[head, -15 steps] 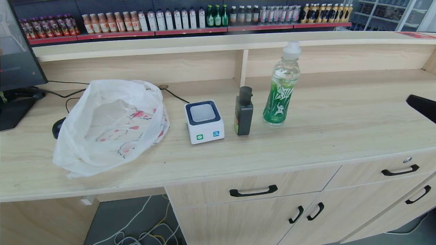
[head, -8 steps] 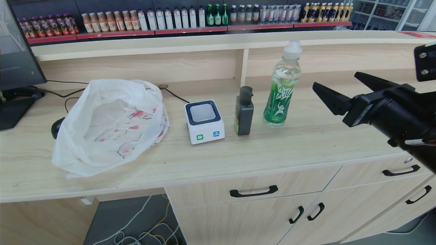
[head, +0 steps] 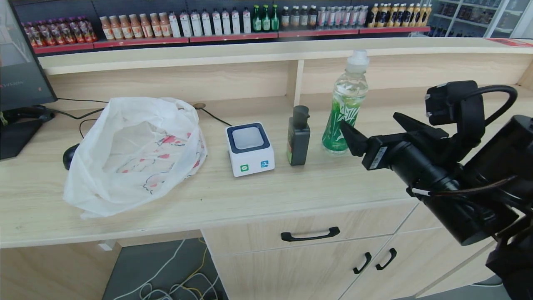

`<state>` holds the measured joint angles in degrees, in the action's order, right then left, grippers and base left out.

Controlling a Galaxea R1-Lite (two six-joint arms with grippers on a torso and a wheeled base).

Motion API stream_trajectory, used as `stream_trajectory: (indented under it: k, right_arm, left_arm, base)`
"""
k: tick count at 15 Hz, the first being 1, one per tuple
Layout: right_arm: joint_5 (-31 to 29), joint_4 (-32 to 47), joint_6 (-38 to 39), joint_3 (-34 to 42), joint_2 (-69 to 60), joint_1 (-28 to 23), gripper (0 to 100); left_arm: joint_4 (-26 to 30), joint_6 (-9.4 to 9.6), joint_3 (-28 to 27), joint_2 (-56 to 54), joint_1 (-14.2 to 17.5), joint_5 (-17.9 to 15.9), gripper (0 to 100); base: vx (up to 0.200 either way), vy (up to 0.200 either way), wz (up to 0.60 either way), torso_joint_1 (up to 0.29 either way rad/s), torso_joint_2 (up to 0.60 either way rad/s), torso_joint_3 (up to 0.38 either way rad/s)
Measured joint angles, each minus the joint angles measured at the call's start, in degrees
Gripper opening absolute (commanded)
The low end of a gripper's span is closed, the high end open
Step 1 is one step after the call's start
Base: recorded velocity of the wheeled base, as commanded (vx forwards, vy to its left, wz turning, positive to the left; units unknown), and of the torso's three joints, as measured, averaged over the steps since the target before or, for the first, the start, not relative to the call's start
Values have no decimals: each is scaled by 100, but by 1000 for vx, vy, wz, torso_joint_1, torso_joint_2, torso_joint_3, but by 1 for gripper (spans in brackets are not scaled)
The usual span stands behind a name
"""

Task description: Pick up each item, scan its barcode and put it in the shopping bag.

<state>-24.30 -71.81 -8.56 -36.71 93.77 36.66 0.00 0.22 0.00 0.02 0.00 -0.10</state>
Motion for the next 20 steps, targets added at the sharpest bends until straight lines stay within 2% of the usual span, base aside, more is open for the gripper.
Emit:
stream_trajectory:
  k: [4, 10, 20]
  right_arm:
    - [-15, -315, -74, 30, 516, 79, 100]
    - [-11, -1248, -107, -196, 1475, 254, 100]
    - [35, -1334, -80, -1031, 2243, 302, 100]
  left_arm:
    - [0, 0, 0, 0, 0, 0, 100]
    - [0, 2, 0, 0, 0, 0, 100]
    - [0, 2, 0, 0, 0, 0, 100]
  base:
    - [0, 0, 0, 0, 0, 0]
    - [0, 0, 0, 0, 0, 0]
    - [0, 0, 0, 0, 0, 0]
